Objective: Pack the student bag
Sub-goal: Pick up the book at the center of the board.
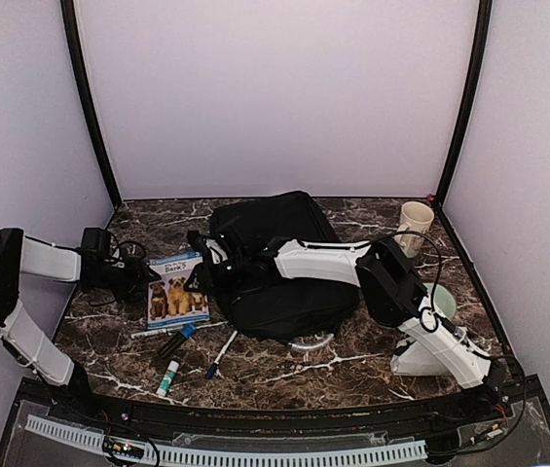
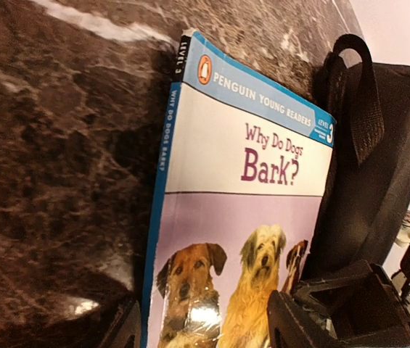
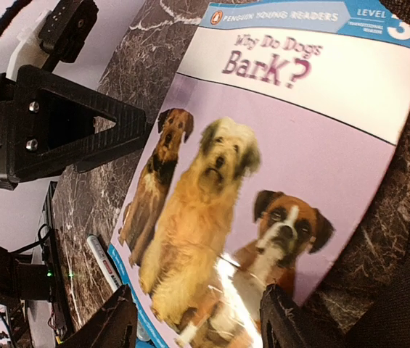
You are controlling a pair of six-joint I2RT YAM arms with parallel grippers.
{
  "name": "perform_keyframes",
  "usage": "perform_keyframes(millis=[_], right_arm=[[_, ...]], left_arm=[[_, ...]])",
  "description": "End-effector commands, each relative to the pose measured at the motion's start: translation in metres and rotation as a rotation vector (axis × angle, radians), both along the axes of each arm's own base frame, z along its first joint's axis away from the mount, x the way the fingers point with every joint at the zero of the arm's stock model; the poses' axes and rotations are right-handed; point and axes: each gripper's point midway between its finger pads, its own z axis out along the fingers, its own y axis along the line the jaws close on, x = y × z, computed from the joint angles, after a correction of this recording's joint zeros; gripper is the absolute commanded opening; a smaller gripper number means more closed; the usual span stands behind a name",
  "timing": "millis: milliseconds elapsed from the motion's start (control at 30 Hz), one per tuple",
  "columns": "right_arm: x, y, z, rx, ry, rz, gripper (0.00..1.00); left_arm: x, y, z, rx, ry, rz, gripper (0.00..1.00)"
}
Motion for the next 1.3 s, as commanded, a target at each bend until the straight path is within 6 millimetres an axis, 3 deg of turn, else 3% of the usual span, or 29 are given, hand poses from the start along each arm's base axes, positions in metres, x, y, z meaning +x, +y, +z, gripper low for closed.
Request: perform_keyframes(millis=[0, 233, 333, 433, 600, 833, 1100, 1267], right_arm=[[-0.028, -0.029, -0.109, -0.212, 0.143, -0.008, 0.56], [-0.028, -0.033, -0.116, -0.232, 0.133, -0.008, 0.52], [-0.028, -0.038, -0.126, -0.259, 0.142, -0.022, 0.5], [-0.033, -0.045, -0.14, -0.275, 0.204, -0.043, 0.48], [-0.039, -0.054, -0.157, -0.279, 0.283, -0.052, 0.46], [-0.039, -0.059, -0.171, -0.275, 0.339, -0.052, 0.44], [-0.036, -0.06, -0.171, -0.257, 0.363, -0.049, 0.43], [-0.037, -0.059, -0.167, -0.244, 0.361, -0.039, 0.43]], left_arm=[[-0.03, -0.036, -0.019, -0.195, 0.099, -0.092, 0.62], [-0.028, -0.038, -0.011, -0.215, 0.079, -0.099, 0.6], [-0.032, -0.032, -0.024, -0.178, 0.156, -0.073, 0.64], [-0.034, -0.038, -0.033, -0.226, 0.171, -0.07, 0.66], [-0.02, -0.057, -0.02, -0.315, 0.076, -0.152, 0.62], [-0.017, -0.082, 0.002, -0.346, -0.009, -0.332, 0.5], [-0.02, -0.081, 0.007, -0.342, -0.014, -0.324, 0.27], [-0.017, -0.075, 0.011, -0.294, -0.014, -0.301, 0.19]])
